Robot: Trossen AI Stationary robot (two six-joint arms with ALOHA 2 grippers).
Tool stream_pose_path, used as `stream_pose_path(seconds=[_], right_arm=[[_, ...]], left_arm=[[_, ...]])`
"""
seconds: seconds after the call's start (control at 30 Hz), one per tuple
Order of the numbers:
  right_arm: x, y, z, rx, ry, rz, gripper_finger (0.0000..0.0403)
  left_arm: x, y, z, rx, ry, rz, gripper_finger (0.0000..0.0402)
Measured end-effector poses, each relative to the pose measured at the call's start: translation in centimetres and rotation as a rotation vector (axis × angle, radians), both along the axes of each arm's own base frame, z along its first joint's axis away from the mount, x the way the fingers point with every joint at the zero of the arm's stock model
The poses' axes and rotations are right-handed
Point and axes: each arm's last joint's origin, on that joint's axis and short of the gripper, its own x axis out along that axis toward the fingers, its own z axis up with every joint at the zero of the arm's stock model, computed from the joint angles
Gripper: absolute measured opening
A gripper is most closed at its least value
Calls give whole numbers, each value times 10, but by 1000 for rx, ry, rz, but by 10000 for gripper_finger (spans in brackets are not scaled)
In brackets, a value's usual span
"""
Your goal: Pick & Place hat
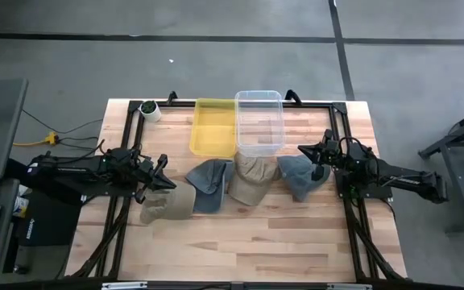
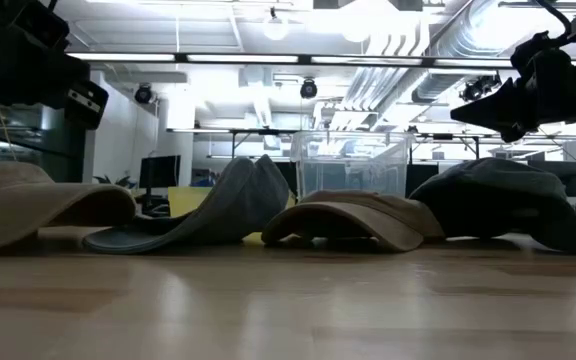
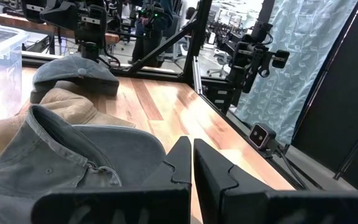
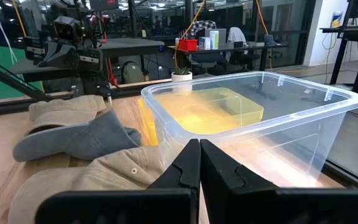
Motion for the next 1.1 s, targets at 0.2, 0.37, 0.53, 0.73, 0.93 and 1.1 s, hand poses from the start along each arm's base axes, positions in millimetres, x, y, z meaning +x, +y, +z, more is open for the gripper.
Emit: stream_pose_path(seconds=[0.2,0.37,0.53,0.73,0.93,1.1], right_arm=[[0,0,0,0,0,0,0],[0,0,0,0,0,0,0],[0,0,0,0,0,0,0],[0,0,0,0,0,0,0],[0,0,0,0,0,0,0],[0,0,0,0,1,0,0]], left_arm=[[0,0,0,0,0,0,0],[0,0,0,0,0,0,0],[0,0,0,0,0,0,0],[0,0,0,0,0,0,0],[0,0,0,0,0,9,0],[0,1,0,1,-2,35,0]])
